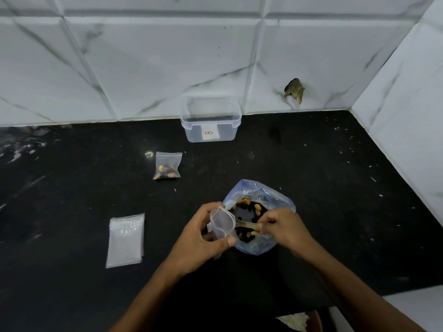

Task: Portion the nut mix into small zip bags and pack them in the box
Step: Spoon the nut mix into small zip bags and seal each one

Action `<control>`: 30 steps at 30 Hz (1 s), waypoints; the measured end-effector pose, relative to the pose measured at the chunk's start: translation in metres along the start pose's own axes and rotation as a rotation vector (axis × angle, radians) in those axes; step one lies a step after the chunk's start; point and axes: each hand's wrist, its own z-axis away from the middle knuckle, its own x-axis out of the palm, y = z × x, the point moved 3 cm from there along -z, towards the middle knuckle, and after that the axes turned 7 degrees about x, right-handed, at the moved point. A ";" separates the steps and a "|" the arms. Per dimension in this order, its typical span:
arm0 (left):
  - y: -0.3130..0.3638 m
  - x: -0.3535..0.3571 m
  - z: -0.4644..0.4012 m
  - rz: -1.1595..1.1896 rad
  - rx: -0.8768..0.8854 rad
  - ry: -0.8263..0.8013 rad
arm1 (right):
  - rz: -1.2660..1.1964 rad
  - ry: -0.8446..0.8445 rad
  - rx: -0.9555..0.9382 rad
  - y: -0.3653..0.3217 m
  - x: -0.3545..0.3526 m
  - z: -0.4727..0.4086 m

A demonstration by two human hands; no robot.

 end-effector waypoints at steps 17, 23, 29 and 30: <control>0.026 -0.012 0.002 -0.226 0.057 0.062 | -0.029 -0.005 0.126 0.016 -0.047 0.026; 0.028 -0.007 0.003 -0.240 0.058 0.040 | 0.109 -0.021 0.095 0.011 -0.058 0.033; 0.027 -0.008 0.005 -0.276 0.059 0.043 | 0.027 -0.003 0.124 0.021 -0.073 0.038; 0.027 -0.008 0.005 -0.282 0.063 0.044 | -0.011 -0.009 0.137 0.023 -0.077 0.039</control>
